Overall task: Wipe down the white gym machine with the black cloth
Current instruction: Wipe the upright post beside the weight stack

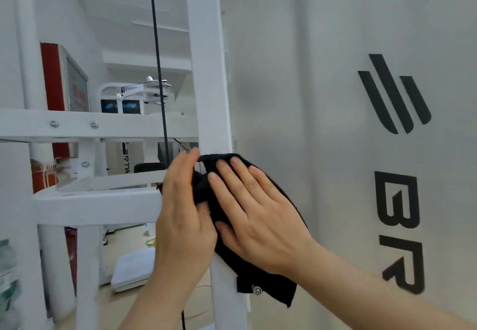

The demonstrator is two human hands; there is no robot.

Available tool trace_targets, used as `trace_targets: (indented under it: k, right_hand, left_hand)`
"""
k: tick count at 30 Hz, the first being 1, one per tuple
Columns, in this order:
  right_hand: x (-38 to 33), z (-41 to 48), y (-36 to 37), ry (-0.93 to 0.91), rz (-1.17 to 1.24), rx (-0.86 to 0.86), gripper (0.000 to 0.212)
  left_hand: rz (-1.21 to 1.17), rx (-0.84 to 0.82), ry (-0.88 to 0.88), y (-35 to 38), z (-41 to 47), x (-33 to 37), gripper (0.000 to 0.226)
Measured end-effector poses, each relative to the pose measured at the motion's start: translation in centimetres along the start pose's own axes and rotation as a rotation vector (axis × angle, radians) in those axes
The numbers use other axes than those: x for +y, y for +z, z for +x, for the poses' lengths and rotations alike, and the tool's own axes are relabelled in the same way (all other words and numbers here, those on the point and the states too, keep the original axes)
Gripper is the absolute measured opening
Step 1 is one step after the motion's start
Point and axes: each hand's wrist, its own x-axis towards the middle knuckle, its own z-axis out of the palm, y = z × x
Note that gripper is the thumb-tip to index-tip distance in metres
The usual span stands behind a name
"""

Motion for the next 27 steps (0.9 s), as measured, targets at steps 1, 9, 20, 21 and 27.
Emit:
trace_targets:
  k: [1, 9, 20, 21, 27]
  right_hand:
    - [0.4, -0.1, 0.0, -0.056, -0.002, -0.015, 0.061]
    - [5.7, 6.7, -1.5, 0.107, -0.094, 0.081, 0.057]
    - [9.5, -3.0, -3.3, 0.226, -0.194, 0.269, 0.044]
    - [9.6, -2.8, -3.5, 0.270, -0.183, 0.290, 0.044]
    - [1.2, 1.1, -1.0, 0.282, 0.070, 0.115, 0.062]
  left_hand:
    - [-0.060, 0.017, -0.026, -0.4, 0.2, 0.1, 0.079]
    - [0.158, 0.120, 0.056, 1.5, 2.0, 1.1, 0.025]
    - [0.293, -0.168, 0.311, 7.8, -1.8, 4.8, 0.047]
    - [0.288, -0.188, 0.325, 7.3, -1.6, 5.3, 0.047]
    - [0.205, 0.077, 0.030, 2.1, -1.4, 1.1, 0.037]
